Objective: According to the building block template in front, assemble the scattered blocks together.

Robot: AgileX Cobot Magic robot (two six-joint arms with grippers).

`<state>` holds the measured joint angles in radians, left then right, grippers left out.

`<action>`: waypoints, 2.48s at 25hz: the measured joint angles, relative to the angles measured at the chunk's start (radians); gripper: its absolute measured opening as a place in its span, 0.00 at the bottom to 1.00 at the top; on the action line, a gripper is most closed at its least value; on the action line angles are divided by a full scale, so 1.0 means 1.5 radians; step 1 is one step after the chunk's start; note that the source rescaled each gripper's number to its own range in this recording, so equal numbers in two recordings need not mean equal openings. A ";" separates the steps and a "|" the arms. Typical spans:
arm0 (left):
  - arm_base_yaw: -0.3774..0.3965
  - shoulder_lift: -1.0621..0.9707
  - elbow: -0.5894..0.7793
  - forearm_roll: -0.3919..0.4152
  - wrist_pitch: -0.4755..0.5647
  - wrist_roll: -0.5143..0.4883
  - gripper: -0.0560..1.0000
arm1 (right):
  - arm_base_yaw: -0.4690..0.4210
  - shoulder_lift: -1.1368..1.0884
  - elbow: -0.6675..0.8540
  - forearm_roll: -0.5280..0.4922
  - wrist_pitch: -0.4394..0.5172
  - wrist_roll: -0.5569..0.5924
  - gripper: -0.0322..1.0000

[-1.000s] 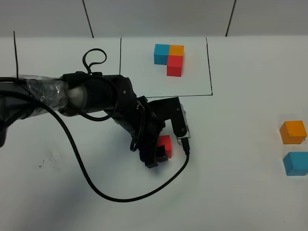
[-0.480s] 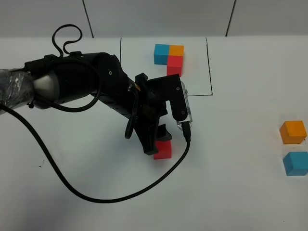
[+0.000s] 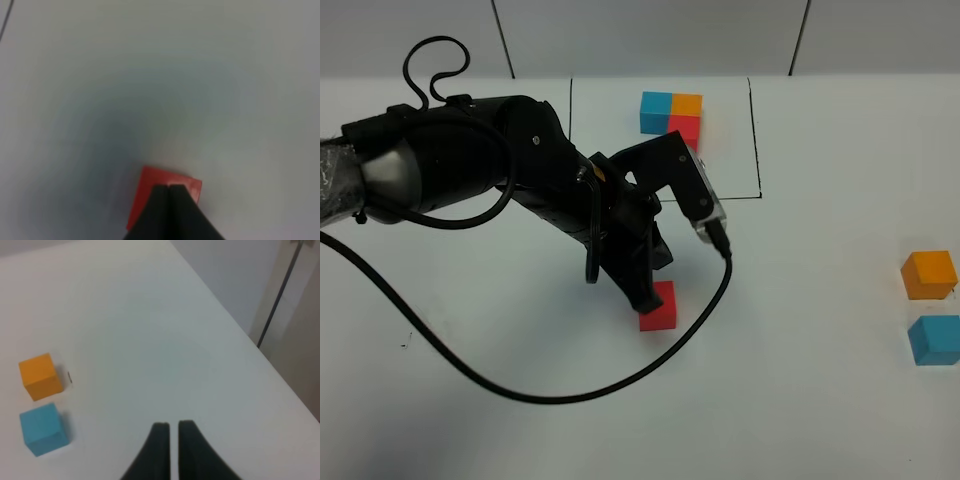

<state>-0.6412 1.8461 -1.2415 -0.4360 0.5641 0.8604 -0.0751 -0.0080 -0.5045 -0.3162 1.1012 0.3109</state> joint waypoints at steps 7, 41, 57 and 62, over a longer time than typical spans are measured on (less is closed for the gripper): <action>0.000 -0.002 0.000 0.007 -0.041 -0.397 0.06 | 0.000 0.000 0.000 0.000 0.000 -0.001 0.03; 0.406 -0.458 0.337 0.190 0.122 -0.511 0.05 | 0.000 0.000 0.000 0.000 0.000 0.000 0.03; 0.480 -0.857 0.482 0.280 0.337 -0.636 0.05 | 0.000 0.000 0.000 0.000 0.000 0.000 0.03; 0.480 -0.938 0.486 0.291 0.341 -0.651 0.05 | 0.000 0.000 0.000 0.000 0.000 0.000 0.03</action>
<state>0.0792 0.4390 -0.5124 0.0000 1.0753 -0.1161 -0.0751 -0.0080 -0.5045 -0.3162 1.1012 0.3105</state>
